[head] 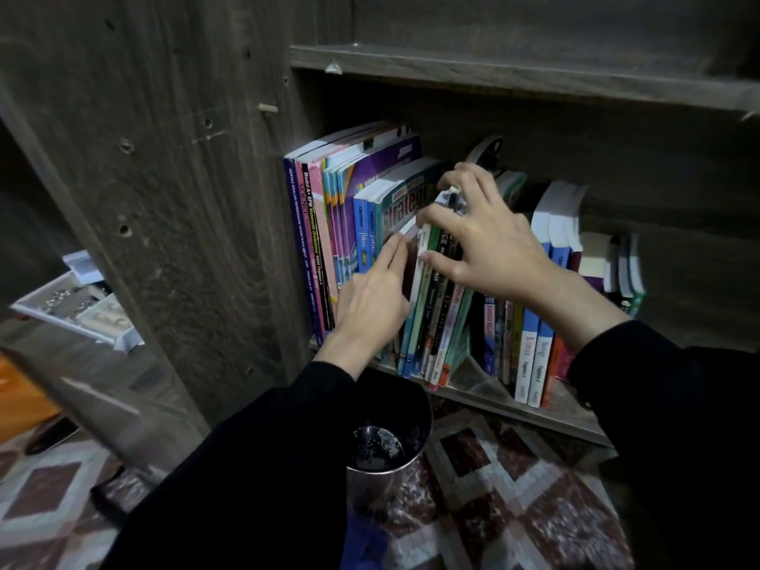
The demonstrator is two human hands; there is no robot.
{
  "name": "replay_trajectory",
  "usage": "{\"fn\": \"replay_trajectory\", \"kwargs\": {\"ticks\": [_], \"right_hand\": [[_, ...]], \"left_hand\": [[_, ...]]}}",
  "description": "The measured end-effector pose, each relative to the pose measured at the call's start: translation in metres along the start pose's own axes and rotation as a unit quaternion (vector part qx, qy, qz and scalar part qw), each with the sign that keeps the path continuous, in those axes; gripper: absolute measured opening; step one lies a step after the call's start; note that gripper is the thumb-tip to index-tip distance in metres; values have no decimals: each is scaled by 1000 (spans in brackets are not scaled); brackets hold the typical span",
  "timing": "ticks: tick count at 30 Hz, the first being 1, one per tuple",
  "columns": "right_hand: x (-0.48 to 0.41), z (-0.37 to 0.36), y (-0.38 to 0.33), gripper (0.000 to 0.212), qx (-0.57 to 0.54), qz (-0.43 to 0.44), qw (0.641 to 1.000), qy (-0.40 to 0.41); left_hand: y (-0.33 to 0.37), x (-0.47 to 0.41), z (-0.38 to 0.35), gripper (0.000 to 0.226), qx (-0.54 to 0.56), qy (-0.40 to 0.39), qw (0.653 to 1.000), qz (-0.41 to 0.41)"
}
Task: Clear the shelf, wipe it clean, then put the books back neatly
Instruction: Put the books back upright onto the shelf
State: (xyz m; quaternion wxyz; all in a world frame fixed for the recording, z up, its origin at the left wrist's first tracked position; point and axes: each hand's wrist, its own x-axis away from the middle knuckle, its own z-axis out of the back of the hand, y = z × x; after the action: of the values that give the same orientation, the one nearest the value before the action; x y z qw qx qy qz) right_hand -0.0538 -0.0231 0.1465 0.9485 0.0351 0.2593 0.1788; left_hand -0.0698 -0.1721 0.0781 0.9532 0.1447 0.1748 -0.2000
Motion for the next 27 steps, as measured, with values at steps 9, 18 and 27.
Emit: {"fn": "replay_trajectory", "kwargs": {"ticks": [9,18,27], "right_hand": [[1,-1,0,42,-15,1,1000,1],[1,-1,-1,41,-17,-7,1000,2],[2,0,-3,41,-16,-8,1000,-1]], "left_hand": [[-14,49,-22,20,98,250,963,-8],[-7,39,-8,10,255,278,924,57],[1,47,-9,47,227,165,953,112]]}}
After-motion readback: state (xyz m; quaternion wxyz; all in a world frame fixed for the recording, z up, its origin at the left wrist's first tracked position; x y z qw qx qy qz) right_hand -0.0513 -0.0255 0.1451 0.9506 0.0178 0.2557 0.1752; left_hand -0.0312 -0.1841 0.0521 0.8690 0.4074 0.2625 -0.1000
